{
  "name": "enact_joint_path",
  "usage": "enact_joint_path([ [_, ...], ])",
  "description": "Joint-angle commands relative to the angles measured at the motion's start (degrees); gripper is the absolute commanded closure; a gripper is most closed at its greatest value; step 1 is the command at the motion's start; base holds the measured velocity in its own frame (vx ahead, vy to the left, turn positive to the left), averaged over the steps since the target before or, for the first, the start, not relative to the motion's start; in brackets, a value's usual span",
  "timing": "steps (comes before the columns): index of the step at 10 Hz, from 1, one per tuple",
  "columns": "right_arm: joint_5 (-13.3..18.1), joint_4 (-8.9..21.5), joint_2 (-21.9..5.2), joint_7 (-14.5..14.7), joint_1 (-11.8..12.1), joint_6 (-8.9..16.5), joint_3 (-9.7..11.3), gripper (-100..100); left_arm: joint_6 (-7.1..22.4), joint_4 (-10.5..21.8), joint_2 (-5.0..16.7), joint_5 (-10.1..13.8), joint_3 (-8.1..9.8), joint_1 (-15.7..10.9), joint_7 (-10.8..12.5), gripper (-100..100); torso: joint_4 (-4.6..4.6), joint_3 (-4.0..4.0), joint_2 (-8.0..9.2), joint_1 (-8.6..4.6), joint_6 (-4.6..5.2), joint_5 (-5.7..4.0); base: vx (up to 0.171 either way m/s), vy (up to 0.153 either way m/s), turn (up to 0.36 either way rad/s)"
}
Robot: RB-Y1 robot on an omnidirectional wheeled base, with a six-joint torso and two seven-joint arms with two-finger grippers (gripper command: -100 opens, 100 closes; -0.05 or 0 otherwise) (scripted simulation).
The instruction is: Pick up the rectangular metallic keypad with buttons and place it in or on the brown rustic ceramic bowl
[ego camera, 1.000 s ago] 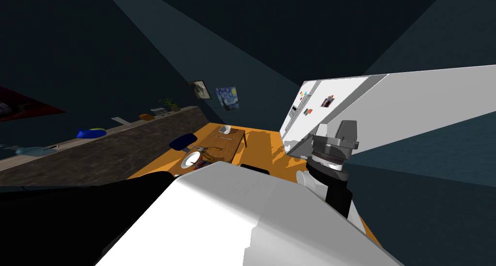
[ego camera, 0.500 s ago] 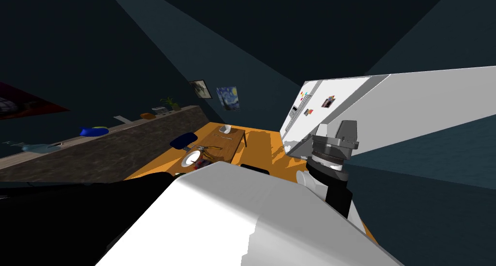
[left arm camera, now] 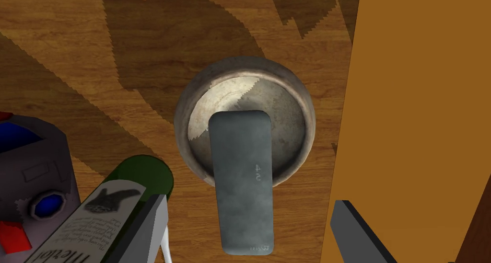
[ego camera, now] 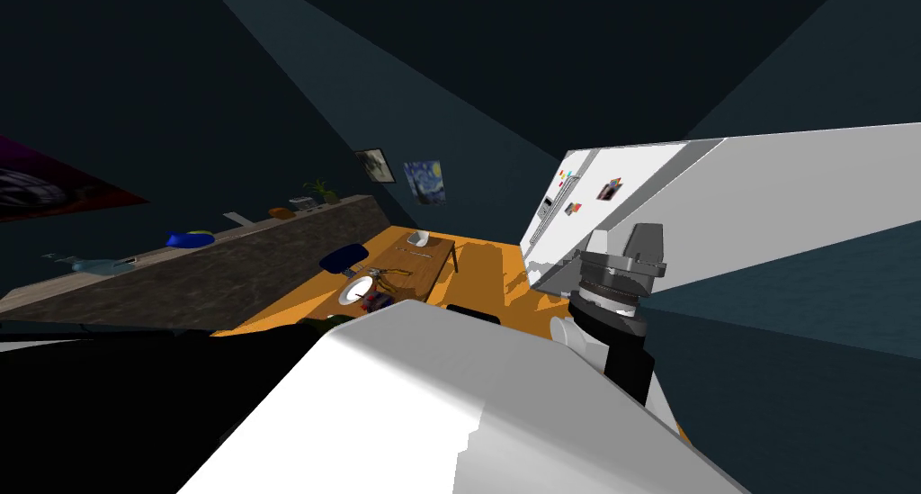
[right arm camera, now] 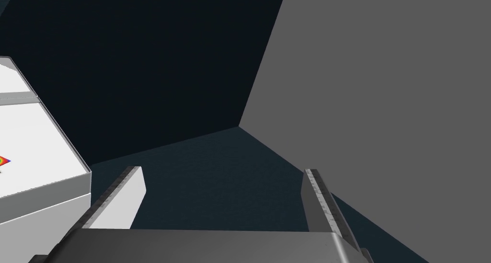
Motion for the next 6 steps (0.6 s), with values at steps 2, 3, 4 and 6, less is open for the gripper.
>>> enact_joint_path([
  [2, 0.0, 0.0, 0.0, 0.0, 0.0, 0.0, 0.0, 0, -3.32, 0.75, 4.01, 1.93, 2.33, 3.29, 0.66, -100, 0.0, 0.0, 0.0, 0.0, 0.0, 0.0, -0.018, -0.059, 0.048],
  [3, 0.0, 0.0, 0.0, 0.0, 0.0, 0.0, 0.0, 0, -4.52, 1.01, 5.55, 2.67, 3.22, 4.53, 0.92, -100, 0.0, 0.0, 0.0, -0.01, 0.0, 0.0, -0.014, -0.054, 0.048],
  [4, 0.0, 0.0, 0.0, 0.0, 0.0, 0.0, 0.0, 0, -3.57, 0.53, 4.68, 2.69, 3.21, 4.52, 0.21, -100, 0.0, -0.01, -0.02, 0.01, 0.01, 0.0, -0.004, -0.023, 0.008],
  [6, 0.0, 0.0, -0.01, 0.0, 0.0, 0.0, 0.0, 0, -3.84, 0.56, 4.82, 2.79, 3.32, 4.64, 0.25, 0, -0.01, -0.02, -0.04, 0.19, 0.0, 0.05, 0.0, 0.0, 0.0],
])
